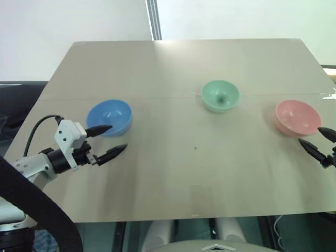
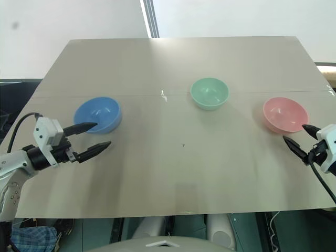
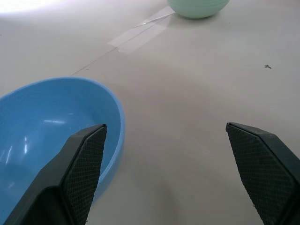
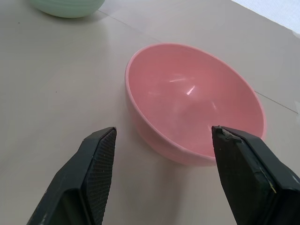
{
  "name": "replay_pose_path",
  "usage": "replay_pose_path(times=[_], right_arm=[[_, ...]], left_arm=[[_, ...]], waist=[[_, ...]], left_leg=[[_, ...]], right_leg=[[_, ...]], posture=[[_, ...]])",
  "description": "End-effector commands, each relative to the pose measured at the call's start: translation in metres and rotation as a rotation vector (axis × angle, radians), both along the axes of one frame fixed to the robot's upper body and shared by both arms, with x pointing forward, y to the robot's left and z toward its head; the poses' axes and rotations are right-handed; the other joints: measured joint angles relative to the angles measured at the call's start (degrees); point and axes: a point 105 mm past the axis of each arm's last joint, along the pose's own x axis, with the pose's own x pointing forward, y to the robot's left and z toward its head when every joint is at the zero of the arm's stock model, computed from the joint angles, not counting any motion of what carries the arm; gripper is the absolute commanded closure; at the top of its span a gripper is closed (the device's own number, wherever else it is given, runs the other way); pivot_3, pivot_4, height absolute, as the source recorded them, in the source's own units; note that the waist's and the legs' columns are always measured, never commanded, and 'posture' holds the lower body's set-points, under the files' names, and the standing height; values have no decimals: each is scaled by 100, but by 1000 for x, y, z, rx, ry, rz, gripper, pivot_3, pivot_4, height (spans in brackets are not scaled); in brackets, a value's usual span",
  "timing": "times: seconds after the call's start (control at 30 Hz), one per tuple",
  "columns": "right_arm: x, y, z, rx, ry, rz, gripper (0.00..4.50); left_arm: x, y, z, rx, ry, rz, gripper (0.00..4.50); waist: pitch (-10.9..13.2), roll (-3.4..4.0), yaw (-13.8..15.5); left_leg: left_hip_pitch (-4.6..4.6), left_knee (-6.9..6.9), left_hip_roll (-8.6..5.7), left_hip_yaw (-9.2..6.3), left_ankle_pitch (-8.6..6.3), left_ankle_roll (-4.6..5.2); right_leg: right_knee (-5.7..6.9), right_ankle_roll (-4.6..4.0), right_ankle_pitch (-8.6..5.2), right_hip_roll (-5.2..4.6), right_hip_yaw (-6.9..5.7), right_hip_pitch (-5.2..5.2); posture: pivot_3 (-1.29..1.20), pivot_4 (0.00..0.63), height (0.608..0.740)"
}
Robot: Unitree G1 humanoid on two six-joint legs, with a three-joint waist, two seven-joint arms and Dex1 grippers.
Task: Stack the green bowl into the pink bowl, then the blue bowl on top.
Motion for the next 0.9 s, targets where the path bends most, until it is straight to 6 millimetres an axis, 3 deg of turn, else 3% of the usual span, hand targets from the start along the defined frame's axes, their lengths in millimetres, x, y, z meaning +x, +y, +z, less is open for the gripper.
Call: replay_pose_path(times=[0.03, 0.9], right_arm=[[-2, 4, 12, -10, -34, 21, 940], [2, 10, 18, -38, -44, 53, 940]], left_arm=[[-3, -5, 10, 13, -39, -42, 159], [-7, -6, 13, -19, -42, -64, 159]], waist=[[0, 0, 1], [-1, 0, -1]], left_leg=[[0, 0, 0, 0, 0, 0], [1, 0, 0, 1, 0, 0]], right_leg=[[0, 0, 0, 0, 0, 0], [1, 0, 0, 1, 0, 0]], posture=[[0, 150, 740], [0, 150, 740]])
